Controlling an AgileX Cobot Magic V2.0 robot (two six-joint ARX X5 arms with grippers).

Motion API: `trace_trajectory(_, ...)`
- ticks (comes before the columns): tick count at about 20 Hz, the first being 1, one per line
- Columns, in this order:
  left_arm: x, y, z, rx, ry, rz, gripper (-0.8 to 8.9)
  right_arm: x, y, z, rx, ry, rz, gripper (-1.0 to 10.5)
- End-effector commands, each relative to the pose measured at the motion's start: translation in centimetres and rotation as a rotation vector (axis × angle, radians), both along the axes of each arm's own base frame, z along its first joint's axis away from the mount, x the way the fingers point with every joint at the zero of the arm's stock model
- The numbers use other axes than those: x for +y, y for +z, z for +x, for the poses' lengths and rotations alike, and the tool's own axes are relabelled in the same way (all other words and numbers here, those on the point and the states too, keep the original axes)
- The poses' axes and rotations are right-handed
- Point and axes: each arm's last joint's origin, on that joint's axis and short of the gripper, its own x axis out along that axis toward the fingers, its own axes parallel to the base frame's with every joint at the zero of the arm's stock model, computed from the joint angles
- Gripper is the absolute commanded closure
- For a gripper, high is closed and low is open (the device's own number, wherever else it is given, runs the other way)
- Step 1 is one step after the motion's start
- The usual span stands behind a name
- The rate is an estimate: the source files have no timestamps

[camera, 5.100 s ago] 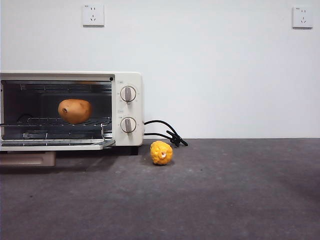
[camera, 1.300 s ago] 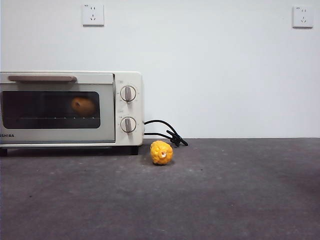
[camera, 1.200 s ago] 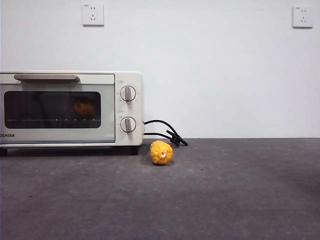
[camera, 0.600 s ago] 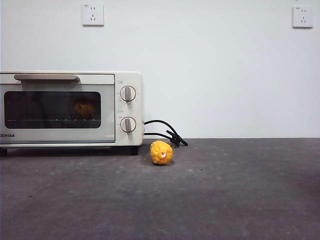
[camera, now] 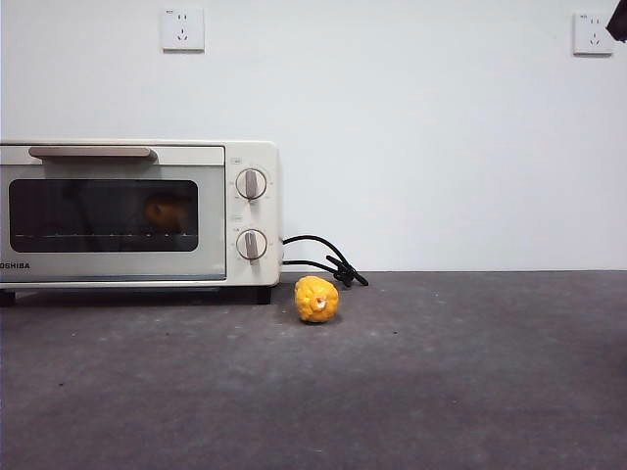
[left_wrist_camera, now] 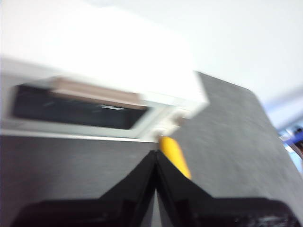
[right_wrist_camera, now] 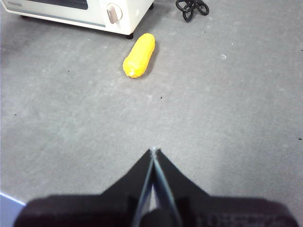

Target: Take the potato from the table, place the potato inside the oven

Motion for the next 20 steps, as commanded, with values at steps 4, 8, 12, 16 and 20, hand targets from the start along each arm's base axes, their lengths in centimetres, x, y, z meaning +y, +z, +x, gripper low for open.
trace_trajectory(4, -4.6, 2.4, -4.4, -0.164, -0.269, 0.017, 8.18, -0.3, -0.5, -0.1, 0.027, -0.005, -0.044, 9.5)
trace_trajectory(8, -5.8, 2.8, -5.7, -0.203, -0.405, -0.010, 8.18, -0.8, -1.1, -0.4, 0.072, -0.006, -0.131, 9.5)
trace_trajectory(12, -5.9, 2.5, -4.8, -0.175, -0.405, -0.014, 8.18, -1.2, -1.5, -0.6, 0.098, -0.008, -0.184, 9.5)
trace_trajectory(16, -5.7, 2.4, -4.5, -0.248, -0.344, 0.162, 8.18, -1.2, -1.5, -0.6, 0.098, -0.008, -0.184, 9.5)
trace_trajectory(20, -5.5, 2.8, -5.5, -0.368, -0.231, 0.493, 8.18, -1.2, -1.5, -0.6, 0.098, -0.008, -0.184, 9.5)
